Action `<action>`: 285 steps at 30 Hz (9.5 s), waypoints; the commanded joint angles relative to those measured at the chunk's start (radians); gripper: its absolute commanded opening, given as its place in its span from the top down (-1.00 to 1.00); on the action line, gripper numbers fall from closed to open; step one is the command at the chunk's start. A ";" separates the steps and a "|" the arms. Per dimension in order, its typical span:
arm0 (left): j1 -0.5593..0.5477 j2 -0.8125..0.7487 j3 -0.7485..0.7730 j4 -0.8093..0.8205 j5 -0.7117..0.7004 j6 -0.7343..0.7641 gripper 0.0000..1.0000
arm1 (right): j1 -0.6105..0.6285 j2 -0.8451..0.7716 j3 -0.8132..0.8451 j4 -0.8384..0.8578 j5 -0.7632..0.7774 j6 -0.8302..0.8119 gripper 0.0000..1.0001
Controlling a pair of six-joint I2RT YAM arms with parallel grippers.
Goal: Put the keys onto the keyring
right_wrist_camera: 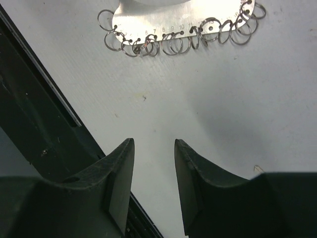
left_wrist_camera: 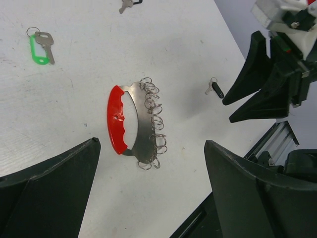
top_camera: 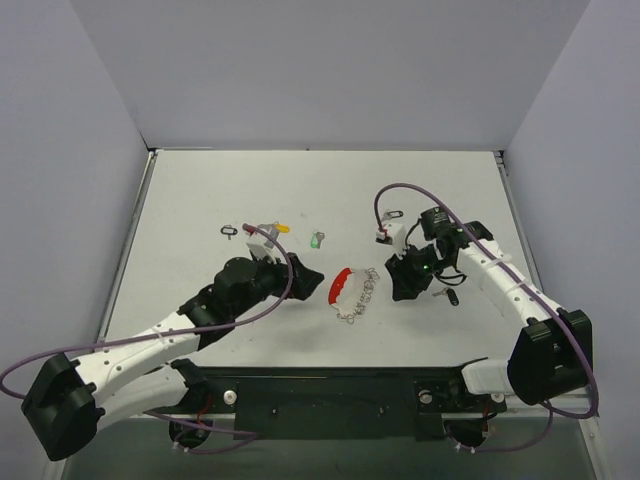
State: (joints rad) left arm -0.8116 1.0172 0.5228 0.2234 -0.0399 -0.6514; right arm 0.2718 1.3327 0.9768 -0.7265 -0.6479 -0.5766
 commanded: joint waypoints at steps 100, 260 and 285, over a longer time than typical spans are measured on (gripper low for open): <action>0.000 -0.362 -0.282 -0.039 0.017 -0.146 -0.81 | 0.156 0.447 0.178 0.205 0.080 0.353 0.62; -0.273 0.141 0.086 -0.081 -0.256 -0.002 -0.45 | -0.344 0.456 0.160 0.013 0.465 0.235 1.00; -0.281 0.081 -0.014 0.387 0.210 0.427 -0.30 | 0.015 -0.099 0.066 -0.327 -0.152 -0.515 1.00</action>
State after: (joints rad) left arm -1.0874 1.0924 0.4721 0.5072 0.0978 -0.3115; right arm 0.2123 1.2736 1.0855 -0.8997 -0.6548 -0.8577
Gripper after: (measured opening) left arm 0.652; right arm 0.004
